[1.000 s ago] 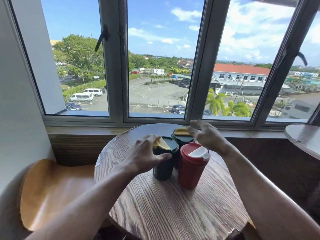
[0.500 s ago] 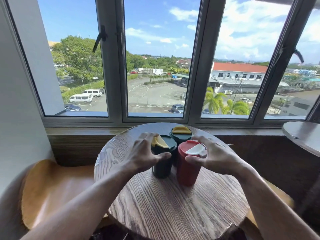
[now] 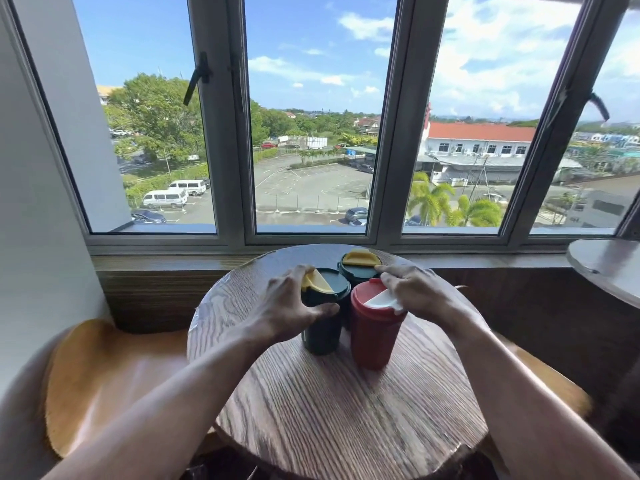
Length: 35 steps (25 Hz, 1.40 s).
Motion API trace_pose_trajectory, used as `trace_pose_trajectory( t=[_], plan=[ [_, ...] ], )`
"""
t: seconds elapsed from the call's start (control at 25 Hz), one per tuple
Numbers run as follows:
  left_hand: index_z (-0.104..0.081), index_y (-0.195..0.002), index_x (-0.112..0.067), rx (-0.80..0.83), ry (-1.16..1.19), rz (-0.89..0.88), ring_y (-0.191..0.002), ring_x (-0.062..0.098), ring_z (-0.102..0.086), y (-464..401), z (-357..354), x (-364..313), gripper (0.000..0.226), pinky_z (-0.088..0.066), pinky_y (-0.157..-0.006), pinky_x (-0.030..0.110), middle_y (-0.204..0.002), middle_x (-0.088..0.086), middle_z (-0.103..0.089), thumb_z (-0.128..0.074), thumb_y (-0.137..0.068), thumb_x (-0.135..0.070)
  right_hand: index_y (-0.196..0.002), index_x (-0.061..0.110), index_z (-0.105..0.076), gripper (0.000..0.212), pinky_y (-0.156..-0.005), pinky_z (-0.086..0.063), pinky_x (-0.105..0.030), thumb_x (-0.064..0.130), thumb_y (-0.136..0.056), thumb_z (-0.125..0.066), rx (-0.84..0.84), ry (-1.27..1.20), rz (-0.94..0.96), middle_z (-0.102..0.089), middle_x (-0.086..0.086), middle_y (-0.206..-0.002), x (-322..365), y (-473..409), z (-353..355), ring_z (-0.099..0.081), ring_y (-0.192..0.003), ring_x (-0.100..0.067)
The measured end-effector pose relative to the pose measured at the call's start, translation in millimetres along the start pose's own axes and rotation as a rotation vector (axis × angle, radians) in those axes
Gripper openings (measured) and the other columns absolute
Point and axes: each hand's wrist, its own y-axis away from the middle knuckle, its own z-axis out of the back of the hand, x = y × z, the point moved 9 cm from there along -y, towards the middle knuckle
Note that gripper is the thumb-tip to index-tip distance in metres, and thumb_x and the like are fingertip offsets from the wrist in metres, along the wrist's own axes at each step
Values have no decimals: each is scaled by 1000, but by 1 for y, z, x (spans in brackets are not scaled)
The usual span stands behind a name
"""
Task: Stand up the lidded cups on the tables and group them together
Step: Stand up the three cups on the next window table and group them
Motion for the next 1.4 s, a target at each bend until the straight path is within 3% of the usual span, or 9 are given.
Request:
trace_pose_trajectory(
  t=[0.12, 0.24, 0.48, 0.64, 0.84, 0.92, 1.0, 1.16, 1.4],
  plan=[
    [-44, -136, -17, -16, -2, -3, -98, 9, -47, 1, -2, -2, 81, -36, -81, 20, -124, 5, -58, -77, -69, -50, -119, 15, -66, 33, -63, -41, -10, 24, -99, -41, -12, 25, 28, -65, -1, -122, 5, 3, 3, -59, -78, -8],
    [-45, -137, -16, -28, 7, -4, -99, 9, -49, 2, -1, -2, 83, -37, -81, 19, -125, 6, -59, -78, -69, -50, -106, 5, -68, 32, -79, -48, -28, 21, -96, -42, -49, 12, 25, -68, -8, -109, 10, 5, 1, -65, -91, -17],
    [-47, -134, -18, -37, -1, -5, -97, 12, -56, 1, -1, -1, 80, -40, -80, 19, -119, 4, -62, -78, -68, -51, -68, 4, -57, 32, -63, -42, -32, 22, -90, -41, -72, 6, 32, -62, -4, -76, 14, 0, -7, -58, -76, -22],
    [-46, -134, -18, -22, 12, -7, -99, 13, -58, 3, 0, 1, 81, -43, -81, 20, -119, 4, -62, -77, -68, -52, -95, 20, -67, 28, -72, -38, -29, 25, -92, -40, -38, -1, 61, -60, 1, -108, 15, 1, -16, -54, -100, -18],
    [-44, -136, -18, -16, 12, -7, -102, 13, -58, 2, -1, 0, 81, -43, -84, 20, -122, 4, -62, -77, -69, -51, -134, 23, -51, 39, -74, -39, -28, 36, -98, -43, -148, -11, 32, -56, -6, -119, 24, -5, 4, -51, -92, -17],
    [-43, -137, -18, -8, 18, -4, -102, 12, -57, 2, -2, 0, 82, -42, -82, 19, -123, 5, -61, -77, -69, -50, -141, 20, -44, 51, -87, -42, -33, 42, -95, -48, -154, 48, 8, -53, -12, -133, 30, -16, 10, -52, -109, -25],
    [-43, -137, -18, -3, 22, 4, -101, 11, -56, 2, -2, 0, 82, -40, -81, 18, -123, 5, -61, -77, -70, -50, -142, 16, -41, 59, -92, -41, -33, 46, -92, -52, -95, 84, -29, -54, -13, -135, 31, -33, 5, -53, -115, -27],
    [-42, -138, -18, 15, 22, 6, -103, 12, -57, 4, -1, 2, 84, -43, -83, 20, -124, 4, -61, -75, -69, -54, -127, 17, -57, 44, -83, -43, -25, 39, -90, -60, 8, 123, -8, -62, -8, -122, 31, -57, -15, -53, -91, -17],
    [-42, -138, -19, 29, 30, -1, -98, 8, -56, 3, -3, 2, 82, -41, -78, 16, -123, 3, -60, -76, -71, -52, -135, 32, -54, 43, -107, -33, -33, 24, -92, -55, 135, 207, 54, -51, -5, -142, 19, -72, -9, -47, -126, -25]
  ],
)
